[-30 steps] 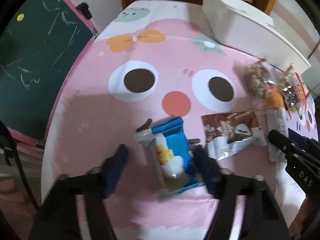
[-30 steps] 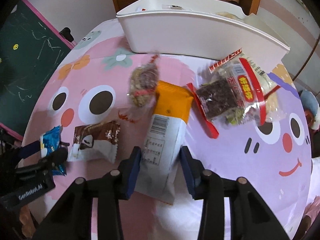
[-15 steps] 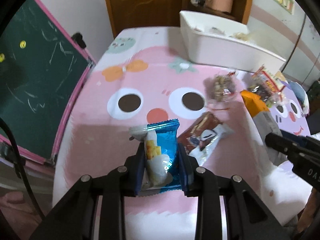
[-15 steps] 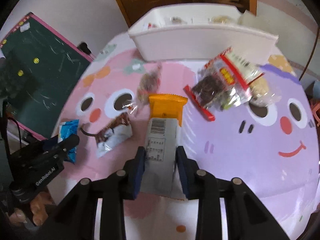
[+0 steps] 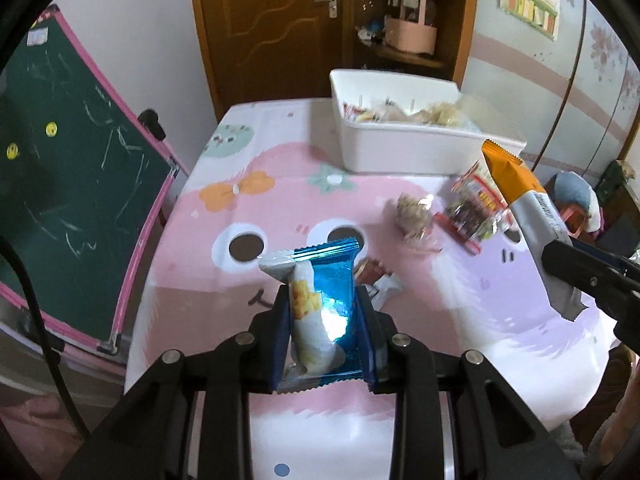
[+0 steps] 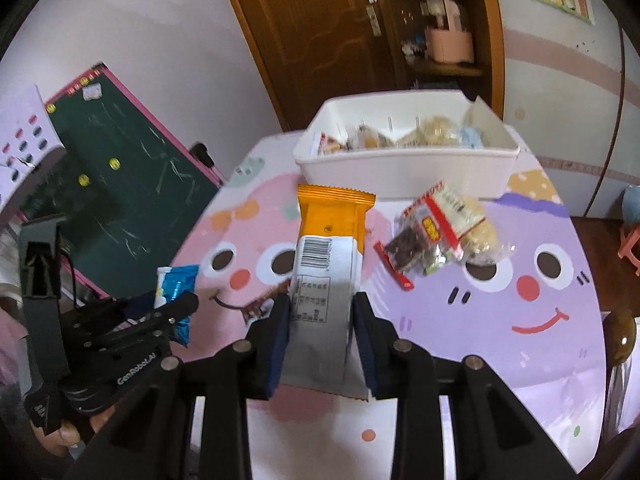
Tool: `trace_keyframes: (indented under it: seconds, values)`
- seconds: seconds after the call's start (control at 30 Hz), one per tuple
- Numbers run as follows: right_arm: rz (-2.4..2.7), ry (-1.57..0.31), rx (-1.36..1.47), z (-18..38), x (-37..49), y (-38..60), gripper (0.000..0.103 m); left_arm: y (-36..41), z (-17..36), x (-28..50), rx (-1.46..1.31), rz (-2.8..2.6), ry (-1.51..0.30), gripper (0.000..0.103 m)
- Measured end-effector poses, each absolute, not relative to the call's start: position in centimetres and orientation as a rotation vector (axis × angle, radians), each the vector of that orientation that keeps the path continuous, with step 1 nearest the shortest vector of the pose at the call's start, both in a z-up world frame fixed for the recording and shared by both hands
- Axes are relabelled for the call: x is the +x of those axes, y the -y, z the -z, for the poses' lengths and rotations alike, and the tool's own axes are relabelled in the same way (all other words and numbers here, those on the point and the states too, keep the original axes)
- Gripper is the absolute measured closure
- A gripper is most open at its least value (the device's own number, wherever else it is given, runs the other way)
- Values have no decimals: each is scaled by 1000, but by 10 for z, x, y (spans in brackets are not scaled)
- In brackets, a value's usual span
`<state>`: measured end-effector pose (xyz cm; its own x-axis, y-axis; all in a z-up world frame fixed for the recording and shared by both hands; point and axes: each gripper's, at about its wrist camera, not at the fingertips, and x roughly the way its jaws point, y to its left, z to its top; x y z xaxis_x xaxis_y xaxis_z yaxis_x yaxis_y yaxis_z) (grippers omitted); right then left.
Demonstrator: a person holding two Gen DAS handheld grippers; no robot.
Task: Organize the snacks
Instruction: 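Lift both packets over the white basket and open both tools inside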
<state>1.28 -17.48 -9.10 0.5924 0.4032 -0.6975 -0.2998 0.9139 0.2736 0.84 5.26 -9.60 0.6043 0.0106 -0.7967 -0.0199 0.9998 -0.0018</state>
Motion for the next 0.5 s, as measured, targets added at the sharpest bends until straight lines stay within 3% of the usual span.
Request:
trace_keyframes:
  seconds: [0.5]
  values:
    - [-347, -616, 183, 3, 56, 226, 71, -20, -32, 89, -22, 113, -756, 75]
